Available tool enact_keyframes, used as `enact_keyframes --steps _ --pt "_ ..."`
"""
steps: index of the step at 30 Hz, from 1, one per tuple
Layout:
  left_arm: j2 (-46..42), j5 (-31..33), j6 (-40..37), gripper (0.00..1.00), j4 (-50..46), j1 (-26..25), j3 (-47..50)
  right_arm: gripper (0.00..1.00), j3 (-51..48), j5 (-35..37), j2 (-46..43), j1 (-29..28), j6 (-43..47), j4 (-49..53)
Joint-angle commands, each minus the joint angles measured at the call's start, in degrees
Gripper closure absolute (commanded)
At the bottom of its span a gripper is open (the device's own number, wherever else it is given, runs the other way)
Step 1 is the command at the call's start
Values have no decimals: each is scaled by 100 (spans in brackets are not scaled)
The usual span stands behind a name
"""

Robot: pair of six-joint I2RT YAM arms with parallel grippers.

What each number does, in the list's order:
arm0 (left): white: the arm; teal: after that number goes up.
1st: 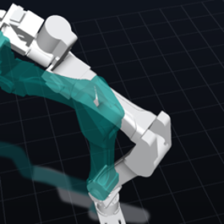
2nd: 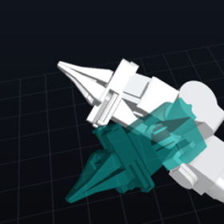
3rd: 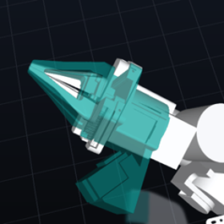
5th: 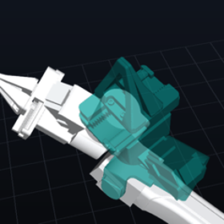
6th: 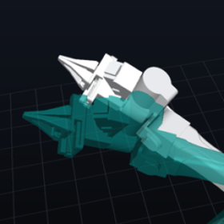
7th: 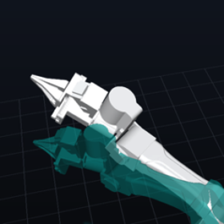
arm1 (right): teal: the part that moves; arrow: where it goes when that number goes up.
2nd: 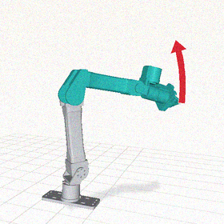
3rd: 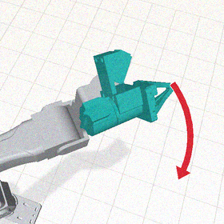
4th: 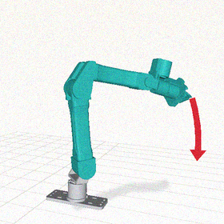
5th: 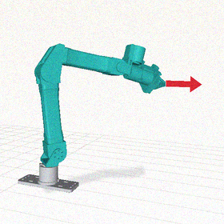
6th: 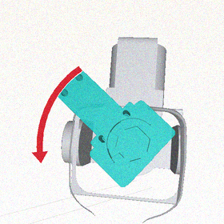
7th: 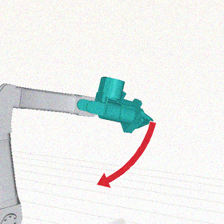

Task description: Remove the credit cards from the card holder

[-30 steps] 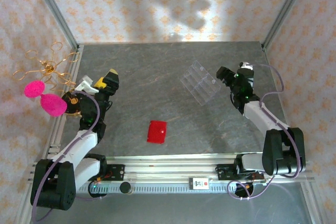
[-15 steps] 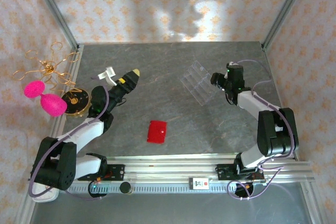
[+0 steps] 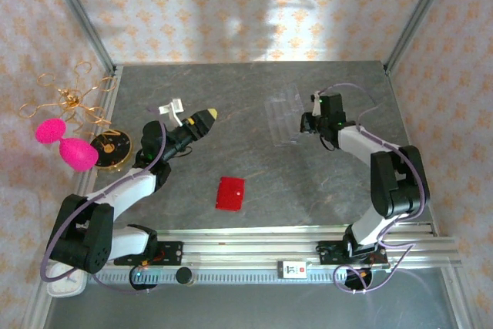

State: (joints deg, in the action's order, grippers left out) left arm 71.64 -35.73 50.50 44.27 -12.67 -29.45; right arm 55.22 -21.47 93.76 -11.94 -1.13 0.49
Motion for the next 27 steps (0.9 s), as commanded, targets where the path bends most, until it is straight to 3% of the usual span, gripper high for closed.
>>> enact_keyframes --steps 1,8,12,16,19,20,24,27 --pt "-14 -268 -102 26 -88 -17 -151 100 364 -438 151 -225 581 396" --pt "-308 -221 -213 26 -505 -17 -79 100 1253 -1051 614 -1129 2113 1103" --pt "-587 -133 -332 26 -818 -20 -43 100 2041 -686 1166 -1634 2884 1793" --pt "-881 -30 -503 23 -1172 -17 -9 97 2626 -442 1614 -1756 2875 1996" --pt "-1057 22 -509 19 -1225 -17 91 71 2463 -145 1521 -1834 2364 1431" --pt "-1115 34 -485 18 -1219 -17 121 67 2349 -8 1417 -1858 2017 1138" --pt "-1337 98 -471 13 -1206 -17 209 59 1634 1122 736 -1912 -55 -122" --pt "-1478 187 -432 11 -1192 -17 252 51 1143 1766 151 -1964 -1807 -219"
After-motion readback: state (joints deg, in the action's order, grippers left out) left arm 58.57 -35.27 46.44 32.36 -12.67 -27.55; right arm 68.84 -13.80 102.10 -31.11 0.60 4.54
